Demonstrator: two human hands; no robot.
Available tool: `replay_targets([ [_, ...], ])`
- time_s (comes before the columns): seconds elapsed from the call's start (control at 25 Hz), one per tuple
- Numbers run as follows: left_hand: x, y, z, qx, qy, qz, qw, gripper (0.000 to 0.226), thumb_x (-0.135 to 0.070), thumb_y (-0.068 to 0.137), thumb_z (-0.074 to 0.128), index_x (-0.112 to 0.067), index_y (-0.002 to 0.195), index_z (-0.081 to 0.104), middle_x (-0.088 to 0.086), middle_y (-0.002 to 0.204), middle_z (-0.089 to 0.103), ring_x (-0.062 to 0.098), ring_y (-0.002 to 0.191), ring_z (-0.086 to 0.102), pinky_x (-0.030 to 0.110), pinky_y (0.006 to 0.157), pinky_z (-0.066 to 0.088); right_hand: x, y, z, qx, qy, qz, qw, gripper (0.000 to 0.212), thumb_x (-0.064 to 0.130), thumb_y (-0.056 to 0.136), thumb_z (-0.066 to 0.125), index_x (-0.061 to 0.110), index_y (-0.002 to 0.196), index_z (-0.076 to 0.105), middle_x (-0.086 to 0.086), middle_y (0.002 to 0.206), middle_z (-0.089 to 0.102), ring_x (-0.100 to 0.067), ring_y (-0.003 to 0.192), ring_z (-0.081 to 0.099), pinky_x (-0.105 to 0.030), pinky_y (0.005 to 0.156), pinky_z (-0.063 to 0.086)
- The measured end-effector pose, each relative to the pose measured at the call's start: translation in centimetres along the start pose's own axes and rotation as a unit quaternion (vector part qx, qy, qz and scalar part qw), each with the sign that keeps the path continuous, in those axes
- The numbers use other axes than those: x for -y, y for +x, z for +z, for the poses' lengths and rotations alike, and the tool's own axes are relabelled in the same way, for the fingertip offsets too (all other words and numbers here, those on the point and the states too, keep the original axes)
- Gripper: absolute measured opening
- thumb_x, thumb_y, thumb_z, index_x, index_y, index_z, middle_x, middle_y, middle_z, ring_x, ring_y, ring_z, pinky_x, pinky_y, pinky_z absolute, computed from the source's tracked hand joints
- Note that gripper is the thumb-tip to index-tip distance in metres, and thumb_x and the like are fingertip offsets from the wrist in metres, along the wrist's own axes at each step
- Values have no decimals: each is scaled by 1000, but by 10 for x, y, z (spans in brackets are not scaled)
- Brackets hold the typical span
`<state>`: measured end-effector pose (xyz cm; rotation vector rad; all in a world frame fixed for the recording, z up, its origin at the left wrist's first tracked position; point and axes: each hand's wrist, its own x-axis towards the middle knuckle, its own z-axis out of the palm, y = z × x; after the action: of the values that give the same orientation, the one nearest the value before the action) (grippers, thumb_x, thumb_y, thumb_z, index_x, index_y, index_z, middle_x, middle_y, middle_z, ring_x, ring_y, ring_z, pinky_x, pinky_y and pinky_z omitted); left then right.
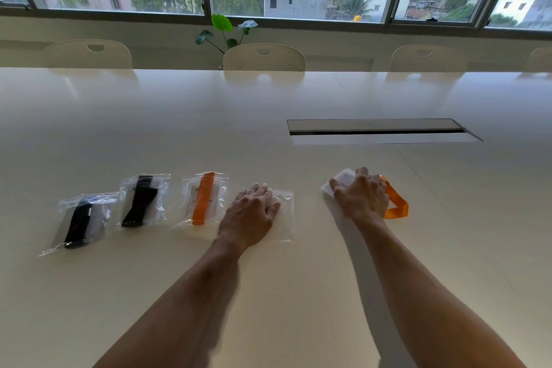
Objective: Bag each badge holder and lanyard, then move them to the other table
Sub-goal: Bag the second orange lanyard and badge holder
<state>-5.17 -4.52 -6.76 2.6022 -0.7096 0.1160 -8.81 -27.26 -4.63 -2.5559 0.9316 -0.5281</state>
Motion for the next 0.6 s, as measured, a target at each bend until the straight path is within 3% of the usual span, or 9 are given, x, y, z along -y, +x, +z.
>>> replay_targets([
  [0.08,1,0,0,-1,2,1,1000,53,-40,100,38,-10,144,39,3,154,34,12,144,24,28,119,11,-2,3,0,35,-23,15,999,77,68,75,63,10,123,46,-23,120,53,-38,113,51,-47,91,43],
  [0.2,0,-1,1,-2,3,3,1000,53,-39,100,38,-10,144,39,3,154,35,12,144,25,27,118,11,2,8,-6,76,-29,24,996,85,69,70,69,11,126,40,-24,124,50,-40,118,48,-47,94,43],
  [0.4,0,-1,1,-12,2,5,1000,52,-39,100,40,-10,143,41,3,153,36,13,144,26,29,119,12,10,19,-20,177,10,16,984,87,43,73,81,14,136,28,-15,128,49,-34,119,49,-45,93,48],
  [0.6,-1,-1,0,-9,1,8,1000,52,-38,100,40,-10,144,40,4,153,36,14,144,26,31,120,14,19,17,-25,290,44,-26,956,76,20,68,86,12,129,41,-7,112,53,-27,109,55,-42,96,49],
])
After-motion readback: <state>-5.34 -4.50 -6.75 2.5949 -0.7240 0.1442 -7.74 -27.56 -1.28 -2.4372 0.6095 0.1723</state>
